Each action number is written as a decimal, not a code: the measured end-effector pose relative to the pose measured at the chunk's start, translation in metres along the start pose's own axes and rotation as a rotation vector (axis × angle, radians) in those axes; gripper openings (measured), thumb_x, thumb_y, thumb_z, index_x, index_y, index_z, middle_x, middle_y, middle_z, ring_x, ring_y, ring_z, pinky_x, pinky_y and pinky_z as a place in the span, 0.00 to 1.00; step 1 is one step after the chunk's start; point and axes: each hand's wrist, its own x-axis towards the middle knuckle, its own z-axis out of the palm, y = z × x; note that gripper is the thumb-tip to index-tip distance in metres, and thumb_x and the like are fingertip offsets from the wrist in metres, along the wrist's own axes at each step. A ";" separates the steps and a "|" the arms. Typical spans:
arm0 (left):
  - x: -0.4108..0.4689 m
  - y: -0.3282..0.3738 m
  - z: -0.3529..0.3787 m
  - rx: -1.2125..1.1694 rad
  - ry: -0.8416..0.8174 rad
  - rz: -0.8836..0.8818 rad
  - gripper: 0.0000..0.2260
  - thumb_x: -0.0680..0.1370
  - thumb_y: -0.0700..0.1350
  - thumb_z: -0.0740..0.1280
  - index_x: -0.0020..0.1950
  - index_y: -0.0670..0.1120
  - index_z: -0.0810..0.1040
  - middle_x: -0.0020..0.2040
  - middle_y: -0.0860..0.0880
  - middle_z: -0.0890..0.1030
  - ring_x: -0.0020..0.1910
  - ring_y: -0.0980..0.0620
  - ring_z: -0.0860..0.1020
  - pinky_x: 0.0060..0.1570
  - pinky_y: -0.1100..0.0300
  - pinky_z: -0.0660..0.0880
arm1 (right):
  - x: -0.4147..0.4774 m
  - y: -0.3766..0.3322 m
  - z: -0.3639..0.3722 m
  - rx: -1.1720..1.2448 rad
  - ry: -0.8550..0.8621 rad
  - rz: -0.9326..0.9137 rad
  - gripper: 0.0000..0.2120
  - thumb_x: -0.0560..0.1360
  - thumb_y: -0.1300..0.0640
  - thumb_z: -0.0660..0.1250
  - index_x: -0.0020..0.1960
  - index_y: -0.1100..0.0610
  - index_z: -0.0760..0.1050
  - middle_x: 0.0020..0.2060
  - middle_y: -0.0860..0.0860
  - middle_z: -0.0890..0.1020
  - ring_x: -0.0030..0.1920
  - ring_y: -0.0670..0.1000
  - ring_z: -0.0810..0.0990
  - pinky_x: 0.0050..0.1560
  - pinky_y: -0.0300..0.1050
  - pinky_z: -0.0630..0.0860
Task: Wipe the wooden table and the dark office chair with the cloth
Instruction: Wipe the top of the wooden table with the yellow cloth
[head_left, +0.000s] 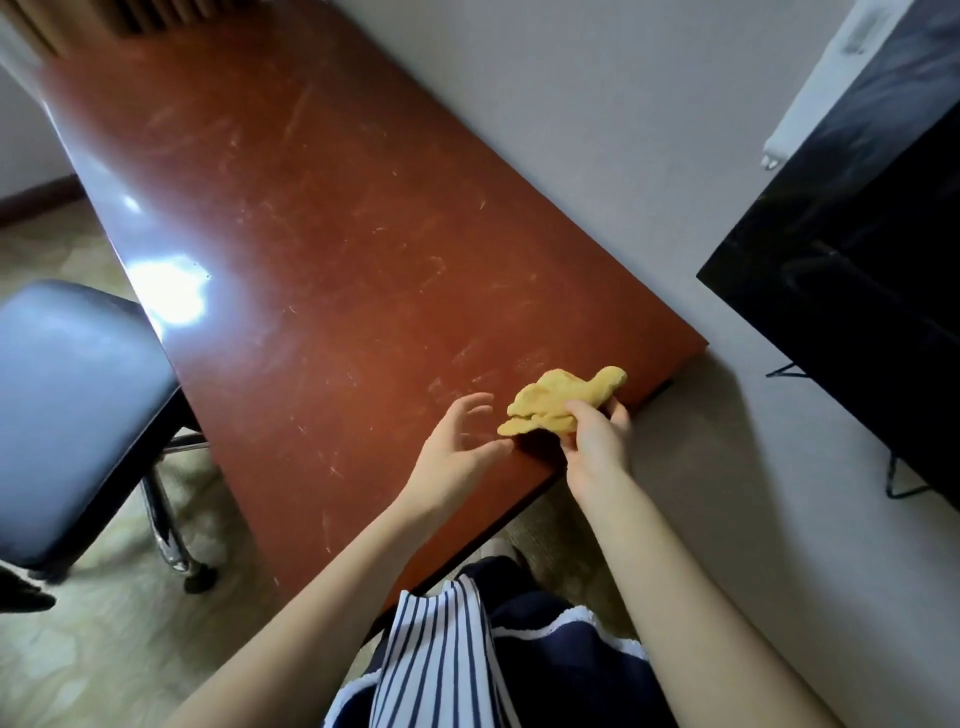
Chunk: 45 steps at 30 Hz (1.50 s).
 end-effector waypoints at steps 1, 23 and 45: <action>-0.005 -0.001 -0.003 0.071 -0.001 0.084 0.27 0.73 0.40 0.71 0.70 0.53 0.66 0.68 0.55 0.70 0.63 0.57 0.72 0.62 0.59 0.71 | -0.011 -0.001 0.006 0.003 -0.047 0.000 0.31 0.74 0.67 0.67 0.73 0.52 0.63 0.64 0.53 0.73 0.58 0.53 0.75 0.60 0.50 0.75; -0.071 -0.004 -0.018 -0.161 0.449 0.255 0.25 0.72 0.30 0.61 0.63 0.52 0.78 0.58 0.55 0.81 0.58 0.57 0.78 0.57 0.57 0.75 | -0.085 0.040 0.021 -0.078 -0.889 0.414 0.28 0.68 0.33 0.65 0.58 0.51 0.81 0.56 0.55 0.81 0.61 0.54 0.77 0.58 0.55 0.75; -0.044 -0.037 0.012 0.461 0.161 0.062 0.23 0.80 0.48 0.62 0.74 0.56 0.60 0.74 0.55 0.62 0.73 0.55 0.59 0.72 0.52 0.58 | 0.100 -0.014 0.005 -1.121 -0.086 -0.868 0.20 0.79 0.47 0.60 0.68 0.54 0.72 0.69 0.50 0.70 0.66 0.58 0.67 0.61 0.55 0.67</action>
